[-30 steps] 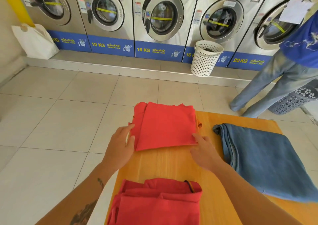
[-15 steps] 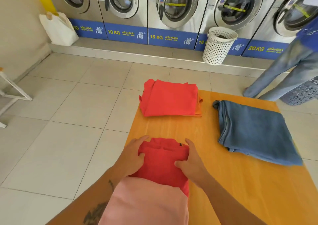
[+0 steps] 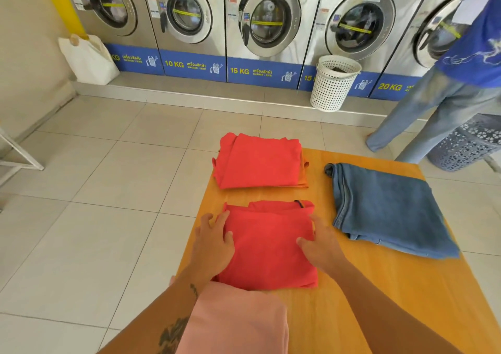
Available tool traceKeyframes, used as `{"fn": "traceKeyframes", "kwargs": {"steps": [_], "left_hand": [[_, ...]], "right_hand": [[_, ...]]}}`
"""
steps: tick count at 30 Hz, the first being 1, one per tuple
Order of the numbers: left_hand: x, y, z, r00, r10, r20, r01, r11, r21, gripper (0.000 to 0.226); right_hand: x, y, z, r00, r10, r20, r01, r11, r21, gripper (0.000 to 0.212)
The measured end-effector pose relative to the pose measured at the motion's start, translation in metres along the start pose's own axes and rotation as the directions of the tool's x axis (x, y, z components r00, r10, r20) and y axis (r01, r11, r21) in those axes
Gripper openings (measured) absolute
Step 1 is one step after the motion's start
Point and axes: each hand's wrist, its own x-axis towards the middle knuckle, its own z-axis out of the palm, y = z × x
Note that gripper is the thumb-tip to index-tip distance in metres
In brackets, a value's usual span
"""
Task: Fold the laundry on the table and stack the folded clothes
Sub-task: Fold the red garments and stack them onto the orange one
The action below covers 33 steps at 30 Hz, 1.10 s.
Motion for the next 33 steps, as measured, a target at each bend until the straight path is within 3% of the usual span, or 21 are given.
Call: {"fn": "traceKeyframes", "kwargs": {"steps": [4,6,8,10,12,18,25,30,33], "left_hand": [[-0.007,0.005,0.006,0.996,0.04,0.079,-0.038,0.999,-0.03,0.055],[-0.005,0.009,0.007,0.992,0.04,0.117,-0.028,0.994,-0.103,0.055],[-0.003,0.012,0.006,0.989,0.029,0.147,0.004,0.976,-0.218,0.052],[-0.001,0.011,0.005,0.987,0.048,0.155,-0.003,0.96,-0.278,0.049],[-0.002,0.01,0.005,0.99,0.058,0.131,-0.013,0.947,-0.321,0.045],[0.001,0.022,-0.004,0.998,0.054,-0.014,-0.055,0.896,-0.441,0.039],[0.054,0.061,-0.046,0.963,0.177,-0.202,-0.251,0.861,-0.442,0.04],[0.133,0.087,-0.069,0.932,0.232,-0.277,-0.327,0.867,-0.376,0.039],[0.181,0.092,-0.071,0.933,0.249,-0.261,-0.333,0.874,-0.354,0.038]], "right_hand": [[-0.003,-0.007,0.017,0.999,-0.035,0.016,0.033,0.995,0.091,0.074],[-0.001,-0.008,0.019,0.999,0.007,0.035,-0.015,0.972,0.236,0.074],[0.001,-0.011,0.017,0.989,0.083,0.118,-0.128,0.883,0.452,0.067],[-0.002,-0.018,0.013,0.975,0.095,0.203,-0.195,0.803,0.563,0.056],[-0.002,-0.021,0.014,0.978,0.077,0.193,-0.172,0.821,0.545,0.05],[0.002,-0.022,0.008,0.996,-0.079,-0.035,0.086,0.944,0.318,0.056],[0.041,-0.065,-0.035,0.939,-0.263,-0.223,0.315,0.917,0.243,0.055],[0.106,-0.118,-0.061,0.899,-0.318,-0.301,0.4,0.876,0.268,0.048],[0.154,-0.14,-0.061,0.899,-0.27,-0.346,0.366,0.897,0.25,0.045]]}}
